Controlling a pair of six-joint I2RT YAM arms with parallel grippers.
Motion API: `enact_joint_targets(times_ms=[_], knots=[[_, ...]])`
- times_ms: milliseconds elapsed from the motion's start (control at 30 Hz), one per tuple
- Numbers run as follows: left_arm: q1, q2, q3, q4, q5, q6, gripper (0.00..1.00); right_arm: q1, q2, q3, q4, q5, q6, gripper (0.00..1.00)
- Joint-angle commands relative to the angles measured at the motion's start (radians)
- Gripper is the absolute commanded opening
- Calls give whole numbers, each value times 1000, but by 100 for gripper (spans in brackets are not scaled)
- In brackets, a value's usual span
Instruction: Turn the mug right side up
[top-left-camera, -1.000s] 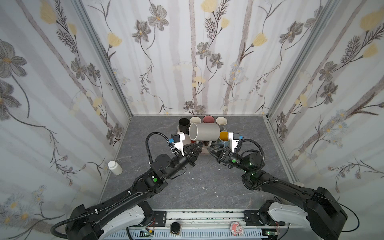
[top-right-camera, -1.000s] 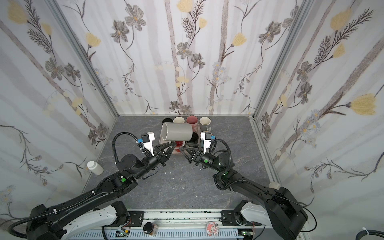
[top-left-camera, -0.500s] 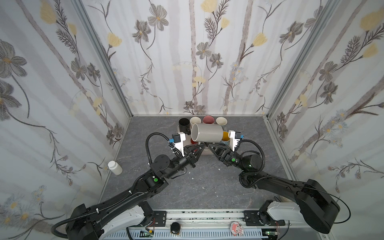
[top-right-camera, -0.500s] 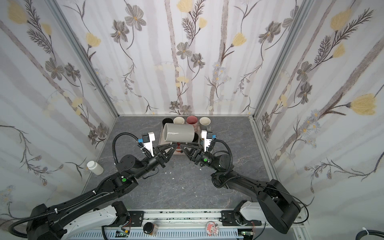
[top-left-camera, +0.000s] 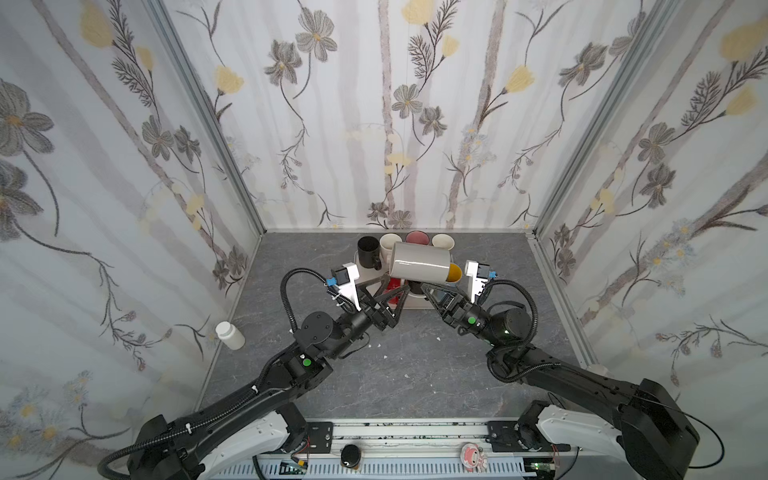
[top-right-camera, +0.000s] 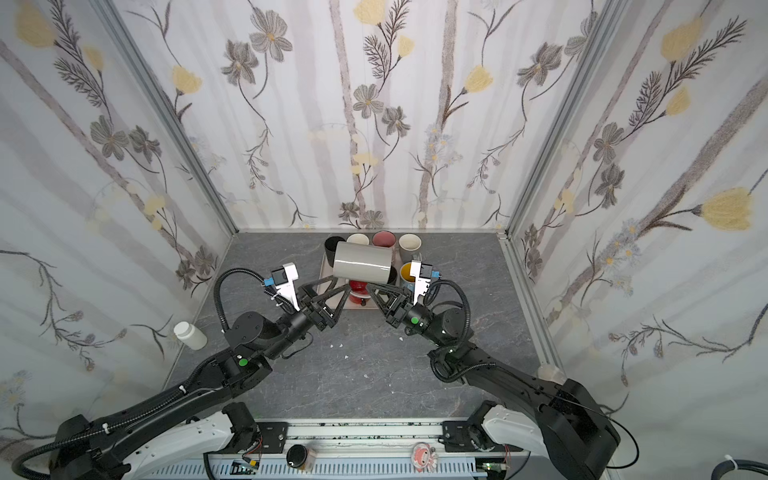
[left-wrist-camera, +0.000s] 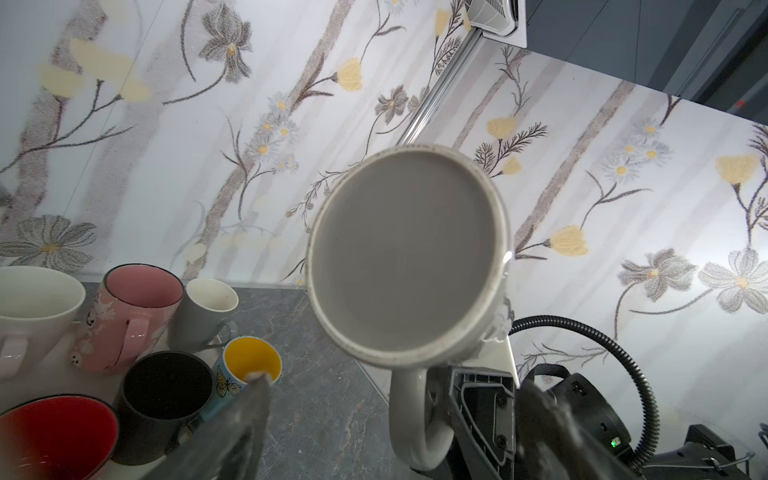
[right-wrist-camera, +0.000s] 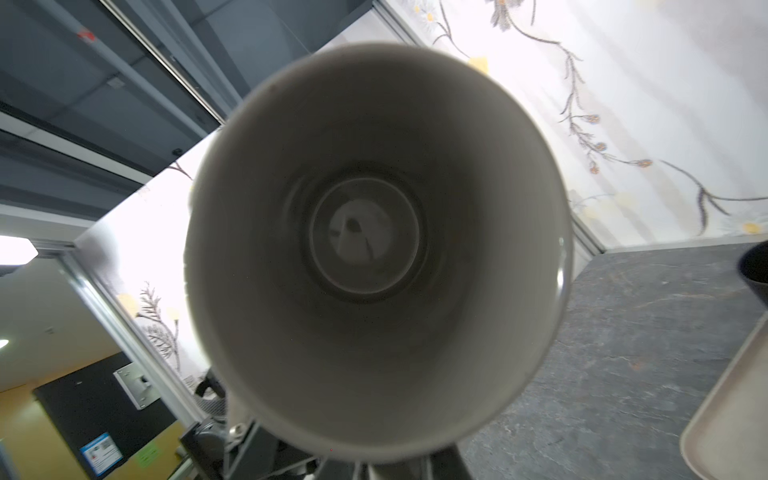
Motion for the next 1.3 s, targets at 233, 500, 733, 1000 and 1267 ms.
enact_joint_targets(times_ms=[233, 500, 733, 1000, 1267], knots=[[3, -141, -4, -246, -398, 50, 100, 54, 42, 333, -838, 440, -305, 0], [2, -227, 18, -349, -542, 131, 100, 207, 392, 689, -1209, 656, -493, 0], [3, -330, -5, -365, -577, 171, 100, 233, 701, 969, -1367, 635, -563, 0], [3, -380, -11, -397, -583, 182, 100, 230, 947, 1235, -1539, 678, -616, 0], [3, -403, -26, -397, -574, 193, 100, 221, 1064, 1349, -1621, 711, -644, 0]])
